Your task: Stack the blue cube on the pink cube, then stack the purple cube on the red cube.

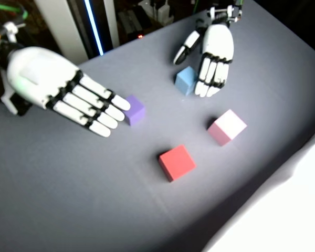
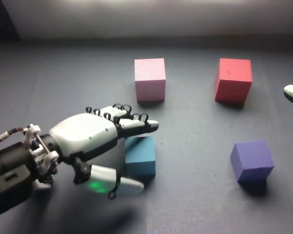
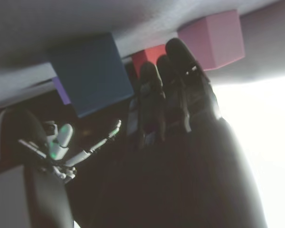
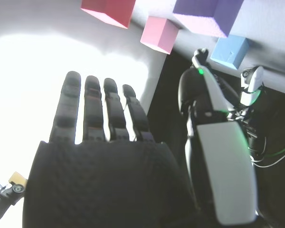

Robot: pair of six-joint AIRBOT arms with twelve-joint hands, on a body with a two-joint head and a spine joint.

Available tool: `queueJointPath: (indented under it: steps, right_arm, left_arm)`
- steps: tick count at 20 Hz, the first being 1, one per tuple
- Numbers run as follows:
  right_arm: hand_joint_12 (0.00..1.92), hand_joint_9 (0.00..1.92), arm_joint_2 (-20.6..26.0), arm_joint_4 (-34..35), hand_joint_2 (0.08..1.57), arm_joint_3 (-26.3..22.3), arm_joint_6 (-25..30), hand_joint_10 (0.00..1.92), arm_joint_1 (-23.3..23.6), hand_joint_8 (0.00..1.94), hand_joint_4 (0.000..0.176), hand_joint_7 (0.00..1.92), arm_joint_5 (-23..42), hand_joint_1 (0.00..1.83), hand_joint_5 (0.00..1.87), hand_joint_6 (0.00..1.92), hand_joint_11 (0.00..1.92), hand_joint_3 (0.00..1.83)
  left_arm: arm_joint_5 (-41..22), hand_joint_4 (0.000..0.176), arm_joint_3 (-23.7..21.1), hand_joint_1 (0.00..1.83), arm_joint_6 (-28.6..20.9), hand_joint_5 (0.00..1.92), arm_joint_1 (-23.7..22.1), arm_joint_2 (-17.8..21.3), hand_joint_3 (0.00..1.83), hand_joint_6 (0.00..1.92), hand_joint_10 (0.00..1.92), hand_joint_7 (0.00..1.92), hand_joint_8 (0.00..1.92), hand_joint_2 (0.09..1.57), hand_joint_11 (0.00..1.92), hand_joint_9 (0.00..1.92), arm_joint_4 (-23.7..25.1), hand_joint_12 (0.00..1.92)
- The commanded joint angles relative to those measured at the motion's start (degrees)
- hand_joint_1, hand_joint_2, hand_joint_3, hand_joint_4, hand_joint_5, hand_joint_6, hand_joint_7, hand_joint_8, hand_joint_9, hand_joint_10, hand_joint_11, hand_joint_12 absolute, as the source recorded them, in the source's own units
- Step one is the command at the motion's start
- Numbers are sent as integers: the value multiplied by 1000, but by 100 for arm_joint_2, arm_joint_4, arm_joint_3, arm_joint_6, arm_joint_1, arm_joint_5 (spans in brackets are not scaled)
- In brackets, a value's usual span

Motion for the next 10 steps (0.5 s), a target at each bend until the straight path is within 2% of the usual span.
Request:
queueJointPath:
  steps: [1,2,3,4,5,6,7,9,10]
  right_arm:
    - [0,0,12,-20,1331,27,-12,0,0,0,0,0,684,624,0,0,0,6]
    - [0,0,12,-18,1337,28,-11,0,0,0,0,0,684,599,0,0,0,7]
    - [0,0,12,-12,1338,29,-11,0,0,0,0,0,685,594,0,0,0,8]
    - [0,0,12,-6,1343,31,-11,0,-1,0,0,0,685,608,0,0,0,8]
    - [0,0,12,1,1345,31,-11,0,-1,0,0,0,685,628,0,0,0,7]
    - [0,0,12,12,1347,31,-9,0,-2,0,0,0,685,610,0,0,0,7]
    - [0,0,12,20,1348,30,-9,0,-8,0,0,0,685,608,0,0,0,7]
    - [0,0,12,36,1346,30,-7,0,-24,0,0,0,687,596,0,0,0,5]
    - [0,0,12,47,1349,30,1,0,-38,0,0,0,689,595,0,0,0,5]
  left_arm:
    - [-404,0,29,799,-28,505,-43,-41,2,51,869,667,76,1052,0,283,10,1427]
    - [-313,0,68,877,-47,679,-80,-84,2,92,887,862,140,1068,0,426,68,1589]
    - [-263,0,117,909,-106,805,-107,-127,5,170,1027,927,340,1105,18,546,114,1688]
    - [-212,0,164,1082,-161,881,-134,-177,0,916,1574,936,1168,1148,408,819,172,1874]
    - [-175,0,182,1118,-162,877,-156,-201,1,1103,1852,1006,1659,1164,954,1083,193,1912]
    - [-135,0,210,1110,-163,822,-185,-232,6,1221,1907,1093,1834,1196,1353,1311,206,1919]
    - [-113,0,230,1106,-164,800,-205,-248,5,1260,1918,1112,1904,1208,1511,1374,212,1921]
    - [-158,0,249,1108,-182,810,-227,-249,0,1254,1921,980,1920,1206,1476,1286,212,1921]
    - [-270,0,244,1102,-193,791,-253,-209,3,1285,1921,1079,1921,1215,1548,1364,211,1921]
